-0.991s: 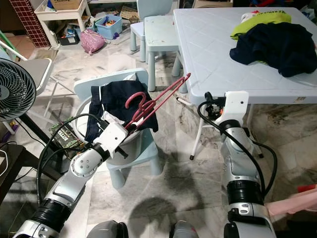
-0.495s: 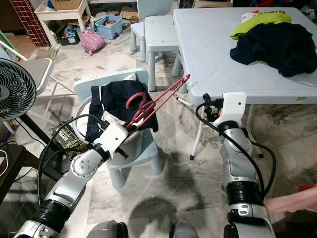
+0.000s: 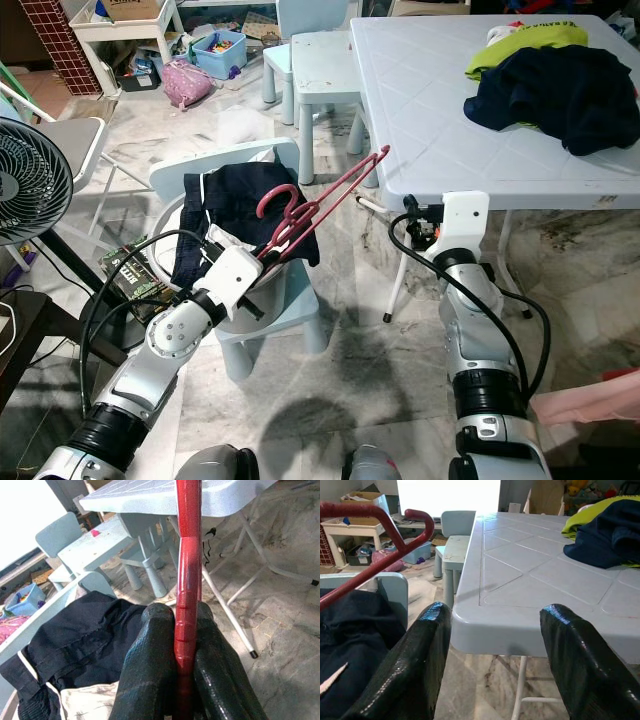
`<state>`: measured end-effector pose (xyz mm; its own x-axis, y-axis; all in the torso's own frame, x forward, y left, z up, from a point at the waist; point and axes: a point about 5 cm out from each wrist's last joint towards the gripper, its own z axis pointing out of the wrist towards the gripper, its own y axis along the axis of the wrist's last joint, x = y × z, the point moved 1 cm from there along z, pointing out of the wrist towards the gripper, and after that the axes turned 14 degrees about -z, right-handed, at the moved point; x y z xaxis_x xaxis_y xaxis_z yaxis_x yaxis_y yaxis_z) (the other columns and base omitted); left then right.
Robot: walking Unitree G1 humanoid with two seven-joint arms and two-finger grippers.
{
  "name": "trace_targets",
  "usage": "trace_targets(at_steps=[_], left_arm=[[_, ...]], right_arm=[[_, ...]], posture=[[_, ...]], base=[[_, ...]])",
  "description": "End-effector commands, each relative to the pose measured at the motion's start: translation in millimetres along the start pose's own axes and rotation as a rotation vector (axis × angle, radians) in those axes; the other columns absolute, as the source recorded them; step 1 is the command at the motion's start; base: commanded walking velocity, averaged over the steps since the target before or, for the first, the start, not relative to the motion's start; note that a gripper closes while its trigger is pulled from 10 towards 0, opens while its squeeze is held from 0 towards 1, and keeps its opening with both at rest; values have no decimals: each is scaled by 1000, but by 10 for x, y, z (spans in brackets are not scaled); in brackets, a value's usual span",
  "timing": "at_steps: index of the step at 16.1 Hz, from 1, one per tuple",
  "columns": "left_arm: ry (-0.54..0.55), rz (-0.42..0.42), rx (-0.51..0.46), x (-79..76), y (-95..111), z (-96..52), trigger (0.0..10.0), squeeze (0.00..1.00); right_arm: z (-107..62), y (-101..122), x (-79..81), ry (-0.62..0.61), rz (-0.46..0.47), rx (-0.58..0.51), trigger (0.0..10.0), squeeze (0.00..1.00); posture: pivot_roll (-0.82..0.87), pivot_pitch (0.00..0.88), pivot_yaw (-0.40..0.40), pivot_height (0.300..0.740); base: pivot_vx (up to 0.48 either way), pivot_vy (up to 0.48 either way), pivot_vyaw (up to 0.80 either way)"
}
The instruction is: Hang hanger
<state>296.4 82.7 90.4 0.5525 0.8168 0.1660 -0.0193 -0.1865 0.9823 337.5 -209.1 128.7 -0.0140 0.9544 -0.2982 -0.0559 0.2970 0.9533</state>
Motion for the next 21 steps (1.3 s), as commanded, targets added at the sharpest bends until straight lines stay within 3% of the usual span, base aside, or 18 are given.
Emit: trace_targets(at_steps=[1,10,13,14,15,16,17,19,20,21], left_arm=[[-9,-15,-10,-16,33,-7,10000,0],[-15,-21,-4,-28,34,-3,10000,0],[-20,-26,-7,-46,41,0,10000,0],[-22,-26,-8,-49,44,1,10000,0],[-24,-26,-8,-52,46,1,10000,0],[-26,-26,-9,-53,48,2,10000,0],[-112,-76,38,-81,19,-33,10000,0],[-312,-63,166,-176,-127,-143,10000,0],[-350,-41,194,-175,-168,-181,10000,0],[-401,-25,256,-132,-248,-256,10000,0]], right_arm=[[-6,-27,-6,1,27,17,10000,0],[-2,-61,-23,-4,34,44,10000,0],[-3,-51,-23,-6,26,36,10000,0],[-5,-37,-20,-3,30,23,8941,0],[-4,-27,-14,17,24,16,10000,0],[-1,-24,-11,30,19,15,10000,0],[11,62,33,256,-153,-45,10000,0],[-49,95,-19,576,-434,-77,10000,0],[-88,102,-62,674,-505,-73,10000,0],[-164,100,-236,864,-677,-19,10000,0]], posture=[[-18,56,12,740],[-18,56,12,740],[-21,59,12,740],[-20,60,12,740],[-20,60,12,740],[-18,60,11,740],[-15,60,13,740],[-13,59,13,740],[-15,57,13,740],[-20,54,13,740]], base=[[0,0,0],[0,0,-683],[0,0,0],[0,0,0],[0,0,0],[0,0,0],[0,0,0],[0,0,0],[0,0,0],[0,0,0]])
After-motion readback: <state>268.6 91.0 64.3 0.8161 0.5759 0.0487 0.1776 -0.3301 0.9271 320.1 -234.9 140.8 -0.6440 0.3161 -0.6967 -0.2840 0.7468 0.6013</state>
